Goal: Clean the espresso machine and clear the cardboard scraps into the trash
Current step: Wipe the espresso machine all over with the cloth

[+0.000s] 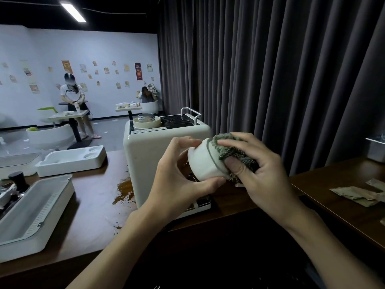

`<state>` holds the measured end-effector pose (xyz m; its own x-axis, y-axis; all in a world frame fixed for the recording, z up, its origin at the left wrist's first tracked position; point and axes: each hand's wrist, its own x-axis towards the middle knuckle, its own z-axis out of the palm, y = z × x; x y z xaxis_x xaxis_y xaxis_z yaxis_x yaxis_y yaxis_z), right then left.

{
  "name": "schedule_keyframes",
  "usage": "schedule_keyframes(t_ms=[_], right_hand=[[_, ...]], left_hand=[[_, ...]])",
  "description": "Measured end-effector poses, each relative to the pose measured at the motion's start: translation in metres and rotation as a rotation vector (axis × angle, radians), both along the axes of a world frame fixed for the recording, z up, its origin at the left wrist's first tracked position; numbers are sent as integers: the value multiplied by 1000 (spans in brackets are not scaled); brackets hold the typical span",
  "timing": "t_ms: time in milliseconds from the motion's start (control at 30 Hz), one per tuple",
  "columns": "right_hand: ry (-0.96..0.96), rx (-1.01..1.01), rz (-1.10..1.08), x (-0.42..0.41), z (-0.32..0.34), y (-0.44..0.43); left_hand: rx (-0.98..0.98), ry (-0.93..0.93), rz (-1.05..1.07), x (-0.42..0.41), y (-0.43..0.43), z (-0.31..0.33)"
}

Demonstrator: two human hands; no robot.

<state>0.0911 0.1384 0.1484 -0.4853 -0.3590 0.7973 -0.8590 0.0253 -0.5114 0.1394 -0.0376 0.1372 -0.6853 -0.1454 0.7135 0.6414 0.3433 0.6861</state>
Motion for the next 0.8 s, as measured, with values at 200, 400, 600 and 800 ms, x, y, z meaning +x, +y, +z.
schedule_keyframes(t_ms=[200,400,600,800], right_hand=[[-35,-32,44,-2,5,-7],[-60,-52,76,-4,6,-16],[-169,-30,-1,-26,17,-31],[22,155,-107,-41,29,-72]], left_hand=[[20,21,25,2,0,3],[70,42,19,4,-7,10],[85,35,159,10,-33,23],[78,-4,399,-1,-76,57]])
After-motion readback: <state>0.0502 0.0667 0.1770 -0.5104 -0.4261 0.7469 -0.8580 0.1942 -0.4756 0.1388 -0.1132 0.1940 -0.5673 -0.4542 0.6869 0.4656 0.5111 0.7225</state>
